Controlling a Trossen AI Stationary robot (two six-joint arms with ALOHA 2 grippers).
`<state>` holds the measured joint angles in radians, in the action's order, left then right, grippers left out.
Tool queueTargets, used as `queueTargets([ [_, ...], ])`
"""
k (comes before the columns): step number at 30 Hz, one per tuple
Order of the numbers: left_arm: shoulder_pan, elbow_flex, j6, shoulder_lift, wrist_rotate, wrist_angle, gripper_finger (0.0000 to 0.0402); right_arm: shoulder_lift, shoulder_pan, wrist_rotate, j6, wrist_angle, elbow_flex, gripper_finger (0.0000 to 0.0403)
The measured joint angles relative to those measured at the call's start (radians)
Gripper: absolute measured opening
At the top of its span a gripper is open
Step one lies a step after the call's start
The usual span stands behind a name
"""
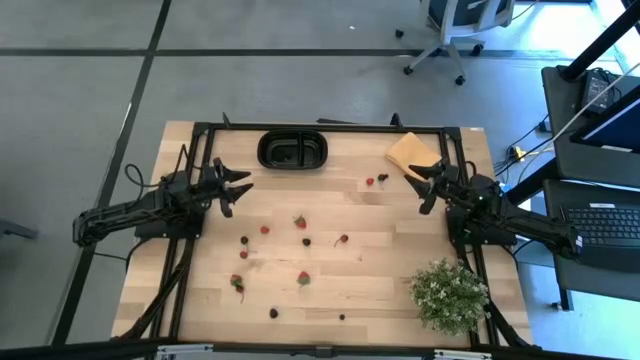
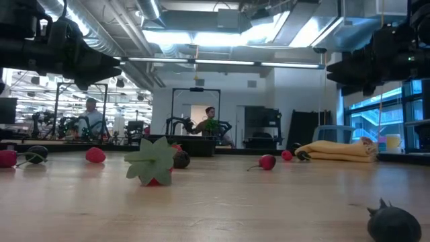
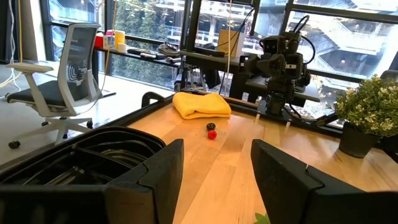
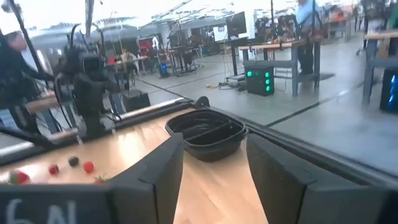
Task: Pick and placing Produce into tupperware
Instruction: Put the top raspberry into the black bin
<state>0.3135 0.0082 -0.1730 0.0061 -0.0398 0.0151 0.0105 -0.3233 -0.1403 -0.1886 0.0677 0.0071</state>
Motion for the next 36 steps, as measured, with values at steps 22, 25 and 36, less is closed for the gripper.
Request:
queueTargets([
  [22,0.000,0.000,0.000,0.000,0.000,0.000,0.0182,0.000,-0.008,0.000,-0.090,0.002,0.000,0.0189],
  [25,0.000,0.000,0.000,0.000,0.000,0.000,0.0182,0.000,-0.008,0.000,-0.076,0.002,0.000,0.0221],
  [36,0.000,0.000,0.000,0.000,0.000,0.000,0.0182,0.001,0.000,0.008,-0.265,0.003,0.000,0.0334],
])
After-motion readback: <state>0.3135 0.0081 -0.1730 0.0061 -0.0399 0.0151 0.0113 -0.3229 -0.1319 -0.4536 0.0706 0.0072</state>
